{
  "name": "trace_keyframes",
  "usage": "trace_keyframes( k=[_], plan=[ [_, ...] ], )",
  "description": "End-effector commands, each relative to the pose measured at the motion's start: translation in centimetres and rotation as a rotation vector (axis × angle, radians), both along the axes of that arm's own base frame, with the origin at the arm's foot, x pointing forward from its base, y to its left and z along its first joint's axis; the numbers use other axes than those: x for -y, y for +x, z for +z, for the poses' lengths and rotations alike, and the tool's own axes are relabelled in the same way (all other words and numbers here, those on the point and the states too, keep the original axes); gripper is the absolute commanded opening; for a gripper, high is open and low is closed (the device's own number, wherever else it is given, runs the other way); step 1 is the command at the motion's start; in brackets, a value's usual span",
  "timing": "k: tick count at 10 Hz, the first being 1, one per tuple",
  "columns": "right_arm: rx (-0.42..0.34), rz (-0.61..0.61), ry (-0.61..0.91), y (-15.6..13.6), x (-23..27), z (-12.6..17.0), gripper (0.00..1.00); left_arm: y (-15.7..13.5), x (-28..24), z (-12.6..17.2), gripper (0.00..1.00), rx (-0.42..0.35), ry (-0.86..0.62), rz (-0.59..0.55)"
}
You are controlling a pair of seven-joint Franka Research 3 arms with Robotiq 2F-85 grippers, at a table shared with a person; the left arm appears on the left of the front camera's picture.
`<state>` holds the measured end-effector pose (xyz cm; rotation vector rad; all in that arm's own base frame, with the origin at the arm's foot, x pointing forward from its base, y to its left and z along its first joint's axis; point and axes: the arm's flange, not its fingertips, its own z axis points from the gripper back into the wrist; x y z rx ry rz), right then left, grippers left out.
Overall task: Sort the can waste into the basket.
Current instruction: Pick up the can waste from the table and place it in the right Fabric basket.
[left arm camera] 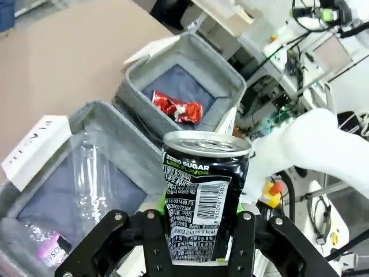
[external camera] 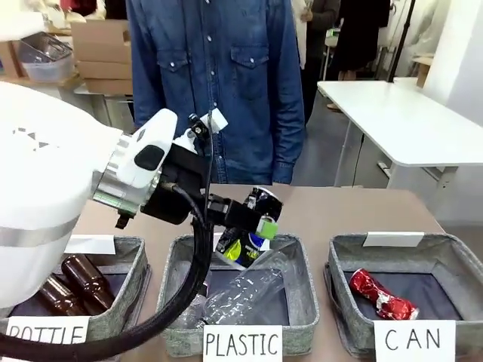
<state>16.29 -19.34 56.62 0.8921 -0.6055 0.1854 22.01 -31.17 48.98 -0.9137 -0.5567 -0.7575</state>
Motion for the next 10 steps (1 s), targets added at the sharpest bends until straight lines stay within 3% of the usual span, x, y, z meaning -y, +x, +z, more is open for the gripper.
trace_keyframes(
  k=[1,2,4,6,7,8,10],
  plan=[
    [-0.001,-0.030,0.018,-0.5,0.5,0.6,1.00,-0.4,0.6,-0.8,0.39,-0.001,0.019,-0.022],
    [-0.001,-0.030,0.018,-0.5,0.5,0.6,1.00,0.7,3.7,-0.8,0.39,0.195,0.042,-0.097],
    [-0.001,-0.030,0.018,-0.5,0.5,0.6,1.00,4.1,12.6,0.4,0.39,0.511,0.017,-0.407],
    [-0.001,-0.030,0.018,-0.5,0.5,0.6,1.00,5.3,20.2,1.3,0.39,0.542,-0.016,-0.662],
    [-0.001,-0.030,0.018,-0.5,0.5,0.6,1.00,5.6,23.4,0.4,0.39,0.567,0.009,-0.736],
    [-0.001,-0.030,0.018,-0.5,0.5,0.6,1.00,5.8,26.7,-1.1,0.39,0.540,0.031,-0.811],
    [-0.001,-0.030,0.018,-0.5,0.5,0.6,1.00,6.2,30.4,-4.0,0.39,0.520,0.093,-0.843]
  ],
)
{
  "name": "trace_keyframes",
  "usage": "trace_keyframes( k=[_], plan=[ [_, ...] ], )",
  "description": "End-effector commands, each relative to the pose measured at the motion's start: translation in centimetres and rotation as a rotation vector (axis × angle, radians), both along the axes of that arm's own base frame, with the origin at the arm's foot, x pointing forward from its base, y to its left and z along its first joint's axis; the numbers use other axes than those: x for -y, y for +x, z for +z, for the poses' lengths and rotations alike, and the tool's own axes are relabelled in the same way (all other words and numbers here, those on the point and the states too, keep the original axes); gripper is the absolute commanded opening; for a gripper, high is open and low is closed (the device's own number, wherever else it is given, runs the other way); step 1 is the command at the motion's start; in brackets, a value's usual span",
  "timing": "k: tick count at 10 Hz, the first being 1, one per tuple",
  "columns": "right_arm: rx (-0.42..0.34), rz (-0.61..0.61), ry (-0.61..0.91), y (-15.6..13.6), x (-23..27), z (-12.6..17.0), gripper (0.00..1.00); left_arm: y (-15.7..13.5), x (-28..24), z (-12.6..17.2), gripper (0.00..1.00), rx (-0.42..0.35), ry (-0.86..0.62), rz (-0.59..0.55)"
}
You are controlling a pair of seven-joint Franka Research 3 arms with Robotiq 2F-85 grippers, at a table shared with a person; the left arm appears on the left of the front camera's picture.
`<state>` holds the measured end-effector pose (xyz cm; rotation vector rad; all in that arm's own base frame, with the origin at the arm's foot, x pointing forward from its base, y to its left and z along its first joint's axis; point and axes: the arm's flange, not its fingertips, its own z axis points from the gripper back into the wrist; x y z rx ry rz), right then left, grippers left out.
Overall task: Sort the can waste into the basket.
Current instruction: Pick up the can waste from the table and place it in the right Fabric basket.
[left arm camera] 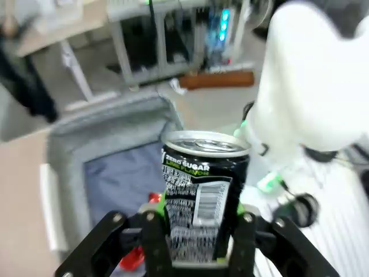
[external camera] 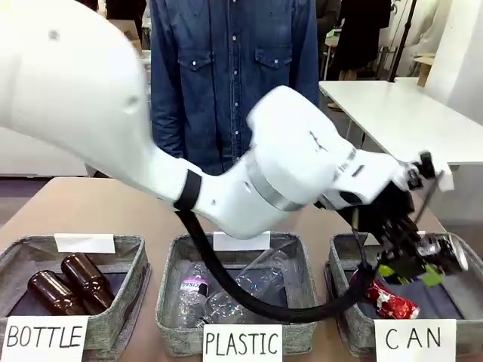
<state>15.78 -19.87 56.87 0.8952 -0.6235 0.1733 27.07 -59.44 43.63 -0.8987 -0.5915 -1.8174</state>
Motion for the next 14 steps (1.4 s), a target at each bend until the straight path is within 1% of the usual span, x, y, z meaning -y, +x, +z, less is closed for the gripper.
trace_keyframes(
  k=[1,2,3,6,7,8,9,14],
  plan=[
    [-0.011,-0.014,0.009,0.0,-0.1,0.4,1.00,1.1,2.6,0.3,0.39,-0.008,0.055,0.013],
    [-0.011,-0.014,0.009,0.0,-0.1,0.4,1.00,1.2,2.5,-0.5,0.39,-0.012,0.063,0.021],
    [-0.011,-0.014,0.009,0.0,-0.1,0.4,1.00,1.8,2.3,-0.6,0.39,-0.023,0.065,0.044],
    [-0.011,-0.014,0.009,0.0,-0.1,0.4,1.00,3.6,2.2,-0.3,0.39,-0.046,0.067,0.099],
    [-0.011,-0.014,0.009,0.0,-0.1,0.4,1.00,4.2,2.5,0.0,0.79,-0.047,0.072,0.129],
    [-0.011,-0.014,0.009,0.0,-0.1,0.4,1.00,4.6,2.4,0.2,0.96,-0.046,0.077,0.141],
    [-0.011,-0.014,0.009,0.0,-0.1,0.4,1.00,4.8,2.3,0.6,1.00,-0.060,0.065,0.151],
    [-0.011,-0.014,0.009,0.0,-0.1,0.4,1.00,4.6,1.6,1.2,1.00,-0.048,0.047,0.163]
  ],
)
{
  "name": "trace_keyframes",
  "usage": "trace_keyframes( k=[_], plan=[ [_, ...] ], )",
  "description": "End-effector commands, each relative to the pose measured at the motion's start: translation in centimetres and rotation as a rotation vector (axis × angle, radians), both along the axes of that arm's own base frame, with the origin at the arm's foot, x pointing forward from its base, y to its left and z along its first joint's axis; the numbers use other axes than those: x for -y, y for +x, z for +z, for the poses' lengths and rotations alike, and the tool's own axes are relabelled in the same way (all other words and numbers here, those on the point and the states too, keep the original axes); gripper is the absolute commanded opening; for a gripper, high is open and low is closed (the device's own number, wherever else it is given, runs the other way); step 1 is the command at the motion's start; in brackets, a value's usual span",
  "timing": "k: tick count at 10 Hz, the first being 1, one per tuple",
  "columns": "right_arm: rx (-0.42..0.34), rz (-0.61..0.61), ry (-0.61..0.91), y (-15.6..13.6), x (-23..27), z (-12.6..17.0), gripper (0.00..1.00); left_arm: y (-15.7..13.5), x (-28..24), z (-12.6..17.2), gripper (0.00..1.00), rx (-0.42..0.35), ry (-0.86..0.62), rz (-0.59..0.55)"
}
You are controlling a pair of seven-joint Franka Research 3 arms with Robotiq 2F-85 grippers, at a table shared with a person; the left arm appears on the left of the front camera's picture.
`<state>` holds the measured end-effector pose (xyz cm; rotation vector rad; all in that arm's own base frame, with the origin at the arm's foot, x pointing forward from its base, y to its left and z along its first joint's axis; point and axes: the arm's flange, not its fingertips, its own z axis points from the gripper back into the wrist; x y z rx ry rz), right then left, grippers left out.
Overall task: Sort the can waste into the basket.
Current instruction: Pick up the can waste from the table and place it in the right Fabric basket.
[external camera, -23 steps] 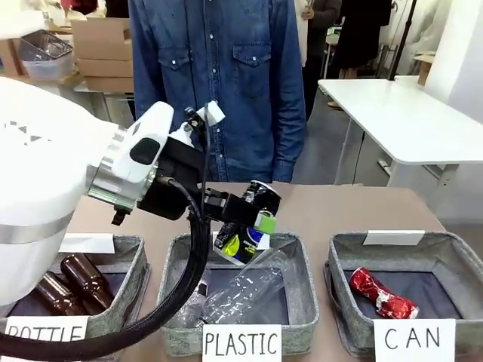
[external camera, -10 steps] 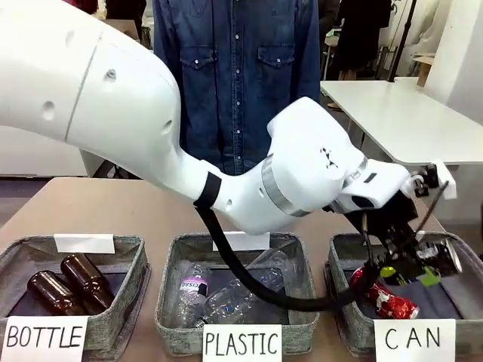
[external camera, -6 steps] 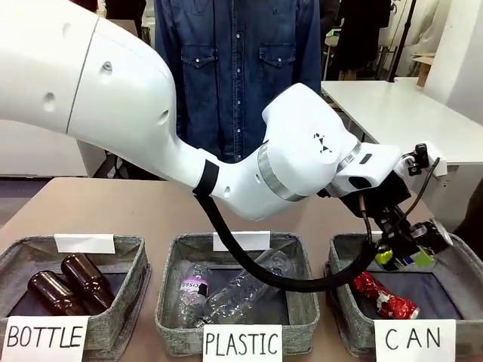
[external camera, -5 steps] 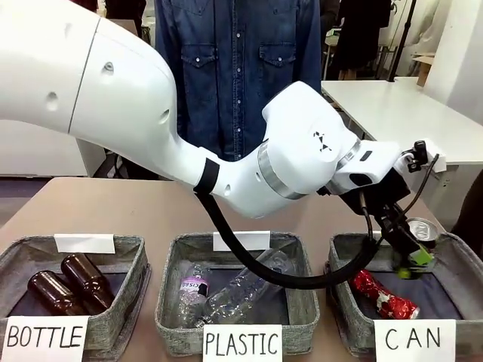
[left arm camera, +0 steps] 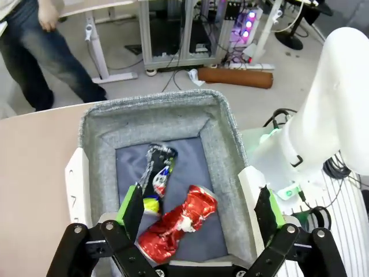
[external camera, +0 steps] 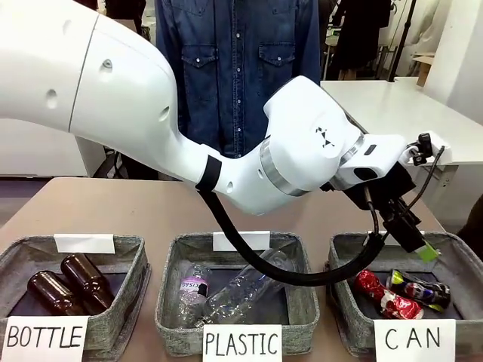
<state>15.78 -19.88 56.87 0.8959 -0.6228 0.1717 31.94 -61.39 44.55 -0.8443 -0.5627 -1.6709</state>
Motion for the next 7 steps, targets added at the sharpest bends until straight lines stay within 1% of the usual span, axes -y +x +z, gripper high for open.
trace_keyframes(
  k=[1,3,4,5,6,7],
  plan=[
    [-0.010,-0.013,0.008,0.0,-0.1,0.4,1.00,-0.2,-0.8,0.5,1.00,0.002,-0.003,0.032],
    [-0.010,-0.013,0.008,0.0,-0.1,0.4,1.00,0.0,-2.6,1.4,1.00,0.001,-0.001,0.063],
    [-0.010,-0.013,0.008,0.0,-0.1,0.4,1.00,0.5,-4.5,2.0,1.00,-0.010,0.010,0.103],
    [-0.010,-0.013,0.008,0.0,-0.1,0.4,1.00,1.7,-7.5,2.5,1.00,-0.050,0.031,0.168],
    [-0.010,-0.013,0.008,0.0,-0.1,0.4,1.00,3.9,-12.3,2.9,1.00,-0.153,0.085,0.326],
    [0.000,0.000,0.000,0.0,0.0,0.0,1.00,6.1,-17.9,2.9,1.00,-0.317,0.142,0.502]
  ],
)
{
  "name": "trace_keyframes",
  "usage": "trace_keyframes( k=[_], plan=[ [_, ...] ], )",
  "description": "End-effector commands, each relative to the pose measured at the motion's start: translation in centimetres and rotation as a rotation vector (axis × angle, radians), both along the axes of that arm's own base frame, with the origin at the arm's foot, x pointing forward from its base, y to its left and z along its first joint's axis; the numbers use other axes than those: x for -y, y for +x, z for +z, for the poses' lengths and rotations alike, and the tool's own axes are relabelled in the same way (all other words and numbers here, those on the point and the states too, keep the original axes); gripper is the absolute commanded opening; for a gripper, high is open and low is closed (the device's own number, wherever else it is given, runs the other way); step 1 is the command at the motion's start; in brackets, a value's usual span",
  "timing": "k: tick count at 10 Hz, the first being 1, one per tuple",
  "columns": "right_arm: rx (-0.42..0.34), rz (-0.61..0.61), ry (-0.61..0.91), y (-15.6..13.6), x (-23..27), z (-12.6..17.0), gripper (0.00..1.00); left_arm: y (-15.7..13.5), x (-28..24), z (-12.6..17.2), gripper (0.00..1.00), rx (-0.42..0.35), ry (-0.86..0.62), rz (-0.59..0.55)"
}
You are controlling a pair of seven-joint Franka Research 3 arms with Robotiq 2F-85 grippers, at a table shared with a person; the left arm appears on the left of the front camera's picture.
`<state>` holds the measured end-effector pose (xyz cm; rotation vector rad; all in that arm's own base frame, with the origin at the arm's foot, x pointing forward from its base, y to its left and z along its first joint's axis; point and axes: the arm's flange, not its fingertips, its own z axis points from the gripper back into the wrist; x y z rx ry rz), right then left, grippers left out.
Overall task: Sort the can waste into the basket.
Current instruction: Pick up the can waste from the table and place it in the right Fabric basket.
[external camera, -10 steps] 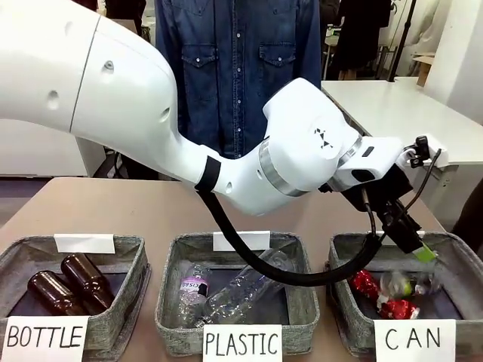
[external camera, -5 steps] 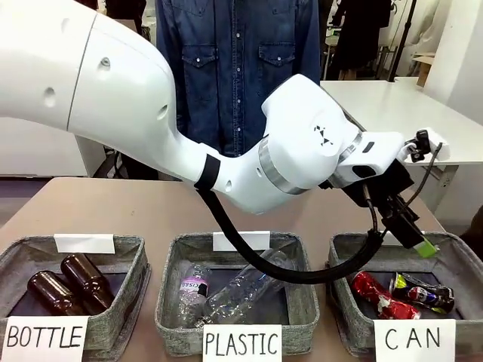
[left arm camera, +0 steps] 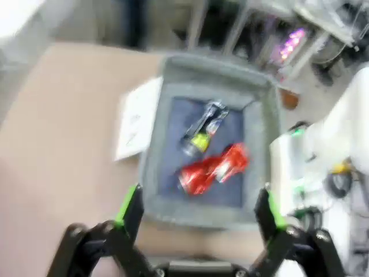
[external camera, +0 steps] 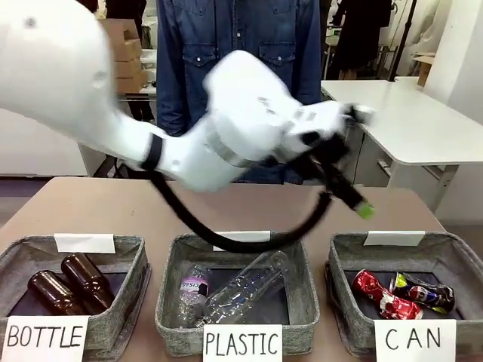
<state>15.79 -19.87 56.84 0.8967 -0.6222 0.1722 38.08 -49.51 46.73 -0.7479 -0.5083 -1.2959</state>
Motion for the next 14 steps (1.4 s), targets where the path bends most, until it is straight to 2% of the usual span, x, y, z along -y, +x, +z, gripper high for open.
trace_keyframes(
  k=[1,2,3,5,6,7,8,9,11,12,13,14],
  plan=[
    [0.004,0.116,-0.024,1.8,-2.4,-0.1,1.00,1.7,-12.1,0.9,1.00,-0.386,0.072,0.323],
    [-0.022,0.181,-0.023,4.6,-5.2,-0.9,1.00,2.7,-18.2,1.4,1.00,-0.473,0.059,0.461],
    [-0.039,0.293,0.021,7.6,-9.0,-1.9,1.00,2.4,-25.0,2.6,1.00,-0.563,0.081,0.641],
    [-0.087,0.393,0.090,10.6,-14.6,-3.1,1.00,1.1,-35.9,5.1,1.00,-0.787,-0.100,0.828],
    [-0.119,0.398,0.146,11.3,-16.5,-3.4,1.00,0.3,-39.8,5.7,1.00,-0.901,-0.206,0.866],
    [-0.157,0.394,0.268,11.9,-17.8,-3.3,1.00,-1.1,-44.1,6.3,1.00,-1.047,-0.397,0.807],
    [-0.172,0.403,0.383,12.1,-18.2,-3.0,1.00,-1.8,-45.8,6.1,1.00,-1.083,-0.480,0.794],
    [-0.241,0.325,0.546,12.9,-17.9,-2.4,1.00,-2.7,-47.5,5.5,1.00,-1.095,-0.574,0.695],
    [-0.307,0.041,0.572,14.1,-17.3,-1.9,1.00,-3.5,-48.0,3.6,1.00,-1.083,-0.607,0.634],
    [-0.303,-0.065,0.525,14.6,-17.0,-2.0,1.00,-2.7,-49.4,6.4,1.00,-1.103,-0.520,0.697],
    [-0.282,0.219,0.547,14.1,-16.4,-3.0,1.00,-2.7,-49.4,6.4,1.00,-1.103,-0.520,0.697],
    [-0.282,0.219,0.547,14.1,-16.4,-3.0,1.00,-2.7,-49.4,6.4,1.00,-1.103,-0.520,0.697]
  ],
)
